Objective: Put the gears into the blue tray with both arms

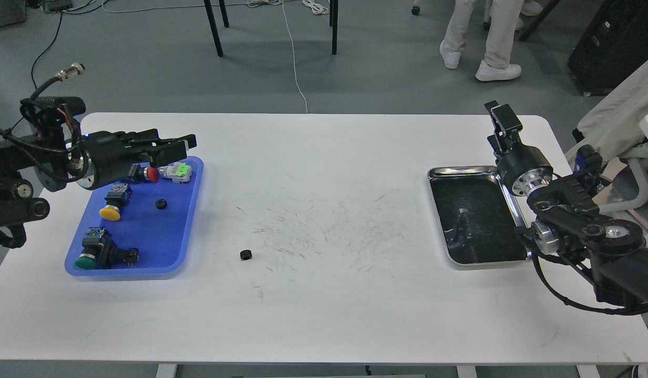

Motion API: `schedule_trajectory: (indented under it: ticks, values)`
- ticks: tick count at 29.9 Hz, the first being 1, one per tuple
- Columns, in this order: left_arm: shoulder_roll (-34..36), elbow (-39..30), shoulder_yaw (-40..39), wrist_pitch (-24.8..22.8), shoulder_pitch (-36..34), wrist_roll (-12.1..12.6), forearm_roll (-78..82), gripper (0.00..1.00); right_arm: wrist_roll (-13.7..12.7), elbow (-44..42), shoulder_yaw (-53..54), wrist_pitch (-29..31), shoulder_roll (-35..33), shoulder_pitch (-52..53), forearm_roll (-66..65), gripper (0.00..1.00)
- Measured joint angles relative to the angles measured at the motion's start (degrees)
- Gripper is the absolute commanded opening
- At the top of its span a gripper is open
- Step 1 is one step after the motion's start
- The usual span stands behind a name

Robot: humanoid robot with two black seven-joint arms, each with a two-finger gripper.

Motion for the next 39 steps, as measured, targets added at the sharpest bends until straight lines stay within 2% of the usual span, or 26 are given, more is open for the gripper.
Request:
schedule_trajectory:
  ticks: [4,7,10,18,30,35,39]
  values:
    - [-0.8,1.51,0.12,0.52,0.68,-0.86,1.43,0.98,0.0,0.02,-0.01,0.18,-0.03,0.06,0.0,0.93]
    - [-1.35,1.84,0.67,2.2,2.73,-4.52,2.8,0.98,0.0,0.08,-0.01,0.24,-0.06,0.07,0.0,0.93]
    - [-1.47,1.99,2.52,4.58,3.54,-5.98,6.74,0.98,0.0,0.08,-0.01,0.33,-0.05,0.07,0.0,0.93]
    - [-3.06,1.56,9.67,10.68,2.65,-6.24,24.37,0.97,0.0,0.08,-0.01,0.44,0.21,0.16,0.0,0.93]
    - [-8.08,1.34,16.29,10.97,0.41,-6.24,32.23,0.94,0.0,0.11,-0.13,0.44,-0.03,0.07,0.0,0.93]
    - [-12.47,1.25,17.68,10.97,-0.58,-6.24,32.47,0.88,0.0,-0.01,-0.3,0.44,0.03,0.05,0.0,0.93]
    - [-16.17,1.78,19.3,10.97,-1.22,-6.24,32.34,0.86,0.0,-0.13,-0.36,0.44,0.04,-0.01,-0.04,0.93]
